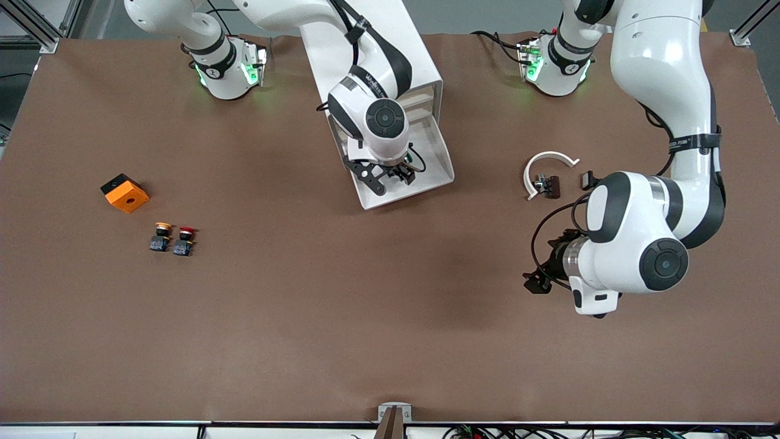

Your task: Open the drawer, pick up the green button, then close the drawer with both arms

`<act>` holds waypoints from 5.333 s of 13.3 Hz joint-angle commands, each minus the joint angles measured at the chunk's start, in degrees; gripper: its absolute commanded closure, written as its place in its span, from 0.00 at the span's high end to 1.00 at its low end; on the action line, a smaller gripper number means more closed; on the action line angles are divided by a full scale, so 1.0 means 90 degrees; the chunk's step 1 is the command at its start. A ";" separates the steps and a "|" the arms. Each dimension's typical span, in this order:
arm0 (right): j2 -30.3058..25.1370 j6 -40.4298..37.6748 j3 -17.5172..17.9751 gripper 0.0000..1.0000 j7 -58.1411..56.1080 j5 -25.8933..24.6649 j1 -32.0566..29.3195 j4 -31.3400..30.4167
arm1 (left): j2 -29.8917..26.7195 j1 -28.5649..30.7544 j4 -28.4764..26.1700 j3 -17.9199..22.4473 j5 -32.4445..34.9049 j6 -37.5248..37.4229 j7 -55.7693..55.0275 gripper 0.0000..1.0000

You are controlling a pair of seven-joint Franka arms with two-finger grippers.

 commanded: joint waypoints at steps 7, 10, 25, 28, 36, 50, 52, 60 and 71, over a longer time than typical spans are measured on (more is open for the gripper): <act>0.0180 0.0330 -0.0011 0.34 -0.0040 0.0141 0.0063 0.0007 | -0.1527 -0.0503 -0.3072 -0.0256 0.0677 0.2446 0.1802 1.00; 0.0200 0.0360 -0.0011 0.17 -0.0128 0.0131 0.0073 0.0027 | -0.1537 -0.0777 -0.3543 -0.0402 0.0757 0.2772 0.1813 1.00; -0.0629 -0.2850 -0.0031 0.16 -0.2175 0.0141 -0.1575 0.1286 | -0.1967 -0.0905 -0.6220 -0.2295 0.0698 0.5604 0.0733 1.00; -0.0942 -0.3438 -0.0099 0.16 -0.3630 -0.0102 -0.2239 0.1296 | -0.1967 -0.0895 -0.6239 -0.2794 0.0698 0.5352 -0.0022 1.00; -0.1031 -0.3508 -0.0128 0.17 -0.7372 -0.1313 -0.3822 0.1160 | -0.1938 -0.0905 -0.6220 -0.3624 0.0698 0.3837 -0.0442 1.00; 0.0179 0.0272 -0.0128 0.20 -0.9132 -0.1646 -0.5132 -0.0257 | -0.1801 -0.0360 -0.5479 -0.3733 0.1457 0.3359 -0.0551 1.00; 0.0335 0.0340 -0.0128 0.20 -0.9161 -0.1656 -0.5180 -0.0266 | -0.1830 0.0206 -0.5196 -0.3733 0.1926 0.3193 -0.0541 1.00; 0.0463 0.0623 -0.0119 0.22 -0.9201 -0.1646 -0.5308 -0.0725 | -0.1899 0.2540 -0.3527 -0.3723 0.2885 0.2616 0.0198 1.00; 0.0376 0.0644 -0.0109 1.00 -0.9045 -0.1637 -0.5259 -0.0882 | -0.2160 0.3948 -0.1289 -0.3665 0.2876 0.0655 0.3321 1.00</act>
